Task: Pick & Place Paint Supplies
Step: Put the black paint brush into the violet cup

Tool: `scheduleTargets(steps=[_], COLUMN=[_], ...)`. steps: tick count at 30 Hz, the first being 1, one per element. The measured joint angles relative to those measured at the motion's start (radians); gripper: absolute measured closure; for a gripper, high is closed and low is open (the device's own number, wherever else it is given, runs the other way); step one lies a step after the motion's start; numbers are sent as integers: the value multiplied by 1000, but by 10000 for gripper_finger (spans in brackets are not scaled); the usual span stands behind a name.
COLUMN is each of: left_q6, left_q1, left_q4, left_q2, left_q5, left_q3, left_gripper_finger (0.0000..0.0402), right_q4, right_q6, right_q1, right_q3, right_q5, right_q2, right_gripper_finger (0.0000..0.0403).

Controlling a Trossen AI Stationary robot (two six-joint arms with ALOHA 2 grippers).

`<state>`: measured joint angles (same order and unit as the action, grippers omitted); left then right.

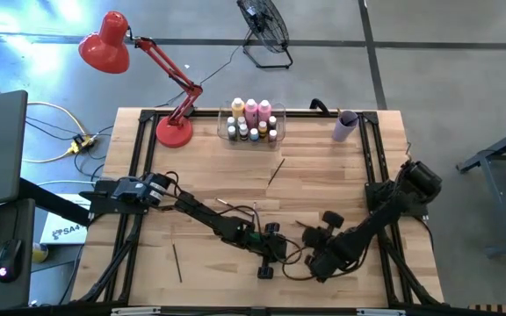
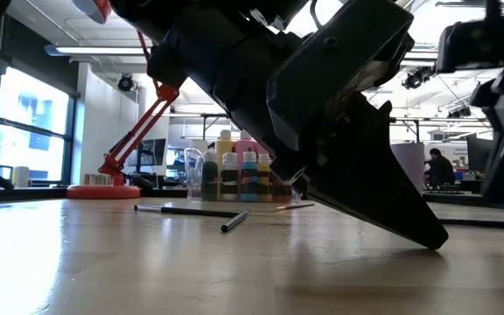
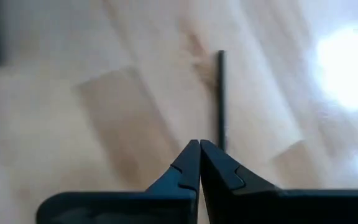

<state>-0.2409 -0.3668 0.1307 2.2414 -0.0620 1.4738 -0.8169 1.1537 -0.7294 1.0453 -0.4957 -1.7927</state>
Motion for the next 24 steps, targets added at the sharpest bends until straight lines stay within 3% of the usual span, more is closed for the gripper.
scheduleTargets(steps=[9,17,24], left_q6=[-1,-3,0], left_q1=[0,0,0], left_q4=[0,-4,-6], left_q2=[0,0,0], left_q5=[-1,-4,-4], left_q3=[0,0,0], left_gripper_finger=[398,398,398], right_q4=[-44,71,126], right_q6=[-32,-112,-188], right_q1=[123,244,264], right_q3=[-64,-204,-213], right_q5=[-115,-51,-31], right_q2=[-8,3,10], right_gripper_finger=[401,401,401])
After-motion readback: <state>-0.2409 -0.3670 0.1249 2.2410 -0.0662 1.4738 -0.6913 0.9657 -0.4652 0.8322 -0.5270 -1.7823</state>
